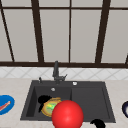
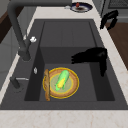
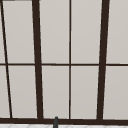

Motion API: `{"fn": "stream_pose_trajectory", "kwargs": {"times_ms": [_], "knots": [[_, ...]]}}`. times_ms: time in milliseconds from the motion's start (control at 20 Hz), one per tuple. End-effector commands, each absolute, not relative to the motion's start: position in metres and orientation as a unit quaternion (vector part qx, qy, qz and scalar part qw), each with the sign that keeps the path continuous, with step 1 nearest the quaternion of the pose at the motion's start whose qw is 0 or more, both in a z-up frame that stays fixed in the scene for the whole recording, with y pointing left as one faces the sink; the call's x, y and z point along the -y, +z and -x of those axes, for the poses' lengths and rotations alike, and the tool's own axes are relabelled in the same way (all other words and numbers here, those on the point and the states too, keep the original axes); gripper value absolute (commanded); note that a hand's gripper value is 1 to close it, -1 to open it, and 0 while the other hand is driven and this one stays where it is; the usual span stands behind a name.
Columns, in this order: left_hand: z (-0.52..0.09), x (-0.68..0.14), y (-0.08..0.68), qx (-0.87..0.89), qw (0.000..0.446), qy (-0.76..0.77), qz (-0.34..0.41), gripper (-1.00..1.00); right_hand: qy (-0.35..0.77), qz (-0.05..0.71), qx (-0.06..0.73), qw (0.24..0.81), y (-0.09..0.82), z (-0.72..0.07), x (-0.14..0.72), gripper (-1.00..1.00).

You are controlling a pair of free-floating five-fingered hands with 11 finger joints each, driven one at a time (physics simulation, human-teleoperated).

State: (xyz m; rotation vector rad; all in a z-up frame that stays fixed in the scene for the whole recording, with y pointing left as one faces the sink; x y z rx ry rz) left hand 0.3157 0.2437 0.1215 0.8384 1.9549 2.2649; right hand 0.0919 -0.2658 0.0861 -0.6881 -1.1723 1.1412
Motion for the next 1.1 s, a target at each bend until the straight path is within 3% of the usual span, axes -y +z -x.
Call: {"fn": "stream_pose_trajectory", "kwargs": {"times_ms": [0, 1050], "knots": [[-0.314, -0.244, 0.121, -0.629, 0.017, 0.729, -0.27, -1.0, 0.499, 0.301, 0.512, 0.631, 0.086, -0.092, 0.266, 0.0], [-0.181, -0.23, 0.221, -0.614, 0.002, 0.744, -0.264, -1.0, 0.499, 0.301, 0.512, 0.631, 0.086, -0.092, 0.266, 0.0]]}}
